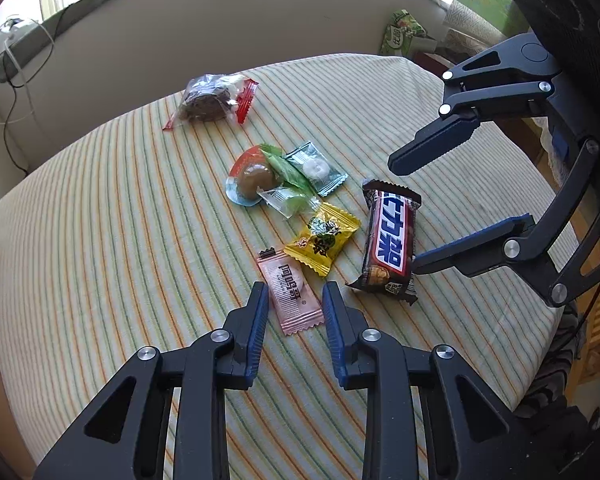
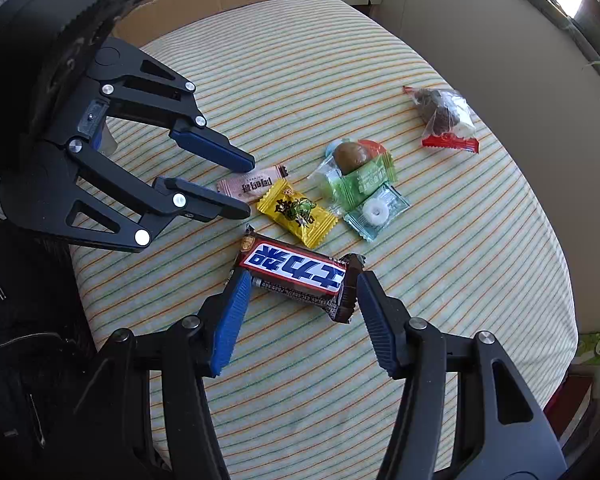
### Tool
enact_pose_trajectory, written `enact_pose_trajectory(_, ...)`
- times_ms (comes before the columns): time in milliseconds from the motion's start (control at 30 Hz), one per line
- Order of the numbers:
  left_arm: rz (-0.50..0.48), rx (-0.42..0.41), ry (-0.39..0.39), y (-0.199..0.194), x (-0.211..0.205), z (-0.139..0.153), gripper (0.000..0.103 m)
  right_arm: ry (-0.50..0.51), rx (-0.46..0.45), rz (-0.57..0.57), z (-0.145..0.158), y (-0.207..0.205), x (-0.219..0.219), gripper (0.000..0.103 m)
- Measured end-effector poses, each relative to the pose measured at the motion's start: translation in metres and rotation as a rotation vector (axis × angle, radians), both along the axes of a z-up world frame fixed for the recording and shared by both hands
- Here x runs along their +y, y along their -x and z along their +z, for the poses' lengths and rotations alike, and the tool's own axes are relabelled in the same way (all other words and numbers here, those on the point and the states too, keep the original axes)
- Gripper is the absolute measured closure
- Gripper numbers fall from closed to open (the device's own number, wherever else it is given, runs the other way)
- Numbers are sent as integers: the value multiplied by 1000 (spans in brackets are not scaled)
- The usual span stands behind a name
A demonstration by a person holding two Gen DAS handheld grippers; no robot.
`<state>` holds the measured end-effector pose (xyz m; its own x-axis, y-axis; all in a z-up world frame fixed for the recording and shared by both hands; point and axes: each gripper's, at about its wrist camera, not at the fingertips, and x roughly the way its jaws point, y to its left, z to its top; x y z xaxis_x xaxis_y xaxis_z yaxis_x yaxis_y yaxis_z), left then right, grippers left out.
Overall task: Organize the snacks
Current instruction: 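Reach the right tool to the blue-labelled chocolate bar while the left tool approaches it, then close the right tool on the chocolate bar while the left tool grasps the pink candy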
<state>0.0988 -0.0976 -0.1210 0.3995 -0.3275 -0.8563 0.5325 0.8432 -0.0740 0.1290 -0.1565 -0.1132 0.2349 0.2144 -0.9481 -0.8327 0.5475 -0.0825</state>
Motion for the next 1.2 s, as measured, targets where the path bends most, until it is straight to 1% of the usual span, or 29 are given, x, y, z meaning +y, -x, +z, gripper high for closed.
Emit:
enact_pose_trajectory(67,6,-1,-1,-1,0,0,74,-25,8,19,3,-2,0,45)
enact_pose_trajectory(167,-2,-10,-16,-2,0,-1,74,-31,29,43,0,-10,4,45)
enact_pose_trajectory(267,-4,-12,-21,-2,2,-1,79,-39,53,66,-4,-20,11,45)
enact_pose_trajectory(433,-3,-22,-34,0,9,0,79,-35,99,61,-2,-27,7,45)
enact_pose_trajectory(533,-5,-20,-32,1,12,1,79,-5,134,72,-8,-22,-2,45)
enact_pose_trajectory(600,-9,-18,-33,0,12,0,79,26,127,87,-11,-15,-3,45)
enact_pose_trajectory(667,-5,-16,-32,-5,7,0,77,55,93,103,-14,-8,0,45)
enact_pose_trajectory(733,-7,-19,-36,-8,3,-1,77,61,69,102,-16,-2,3,45)
enact_pose_trajectory(800,-9,-26,-43,-9,-1,-2,77,48,65,82,-17,-4,5,45)
enact_pose_trajectory(867,-9,-28,-40,-9,1,-2,77,38,67,57,-18,-7,4,48)
enact_pose_trajectory(933,-11,-29,-38,-7,2,-2,77,22,69,48,-16,-6,2,54)
enact_pose_trajectory(1000,-17,-31,-39,-6,3,-2,78,3,82,32,-12,-6,0,55)
enact_pose_trajectory(1067,-24,-31,-40,-6,4,-3,83,-37,104,16,-7,-7,0,54)
enact_pose_trajectory(1133,-27,-31,-42,-5,5,-2,83,-63,123,4,-2,-7,-3,54)
enact_pose_trajectory(1200,-22,-35,-45,-2,8,-2,83,-38,97,6,-1,-8,-1,54)
